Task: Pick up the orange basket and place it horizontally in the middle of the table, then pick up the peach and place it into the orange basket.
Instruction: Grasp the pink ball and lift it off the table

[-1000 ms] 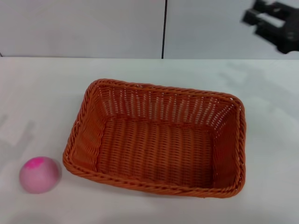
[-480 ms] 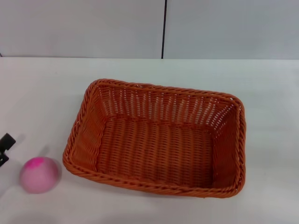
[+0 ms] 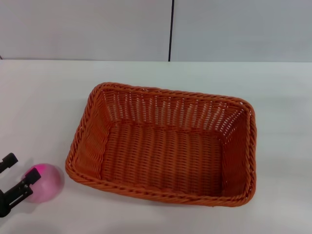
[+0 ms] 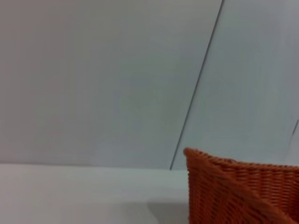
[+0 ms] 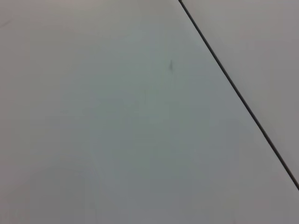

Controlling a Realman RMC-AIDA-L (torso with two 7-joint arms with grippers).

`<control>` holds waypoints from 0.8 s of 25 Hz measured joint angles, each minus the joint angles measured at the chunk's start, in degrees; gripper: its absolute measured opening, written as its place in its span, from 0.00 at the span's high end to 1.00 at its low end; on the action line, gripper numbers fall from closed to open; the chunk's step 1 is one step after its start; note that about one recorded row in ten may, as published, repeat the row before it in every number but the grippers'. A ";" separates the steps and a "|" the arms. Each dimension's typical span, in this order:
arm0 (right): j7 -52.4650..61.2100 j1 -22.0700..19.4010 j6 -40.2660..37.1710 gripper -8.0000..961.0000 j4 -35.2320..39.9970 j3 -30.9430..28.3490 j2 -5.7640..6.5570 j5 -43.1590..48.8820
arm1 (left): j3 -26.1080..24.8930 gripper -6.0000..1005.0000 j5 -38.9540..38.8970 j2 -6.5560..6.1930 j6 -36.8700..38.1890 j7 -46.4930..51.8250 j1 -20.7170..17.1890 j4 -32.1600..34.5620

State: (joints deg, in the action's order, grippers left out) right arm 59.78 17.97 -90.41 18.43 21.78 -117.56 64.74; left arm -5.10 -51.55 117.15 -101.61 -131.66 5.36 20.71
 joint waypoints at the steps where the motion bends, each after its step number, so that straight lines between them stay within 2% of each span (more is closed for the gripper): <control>1: 0.01 0.12 0.02 0.52 -0.01 0.02 -0.01 -0.01 | 0.01 0.21 0.80 0.06 0.62 0.00 -0.05 -0.09; 10: 0.06 0.63 -0.21 0.52 -0.07 0.43 -0.32 0.28 | 0.15 0.21 1.74 0.42 1.68 0.00 -0.29 -0.24; 20: 0.08 0.66 -0.21 0.52 -0.12 0.55 -0.54 0.43 | 2.46 0.21 2.08 0.67 4.52 0.00 0.19 -0.50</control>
State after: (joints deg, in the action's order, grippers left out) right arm 59.86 18.63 -90.62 18.31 22.33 -118.10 65.17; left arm -2.64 -49.47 117.82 -97.09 -131.66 5.55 20.22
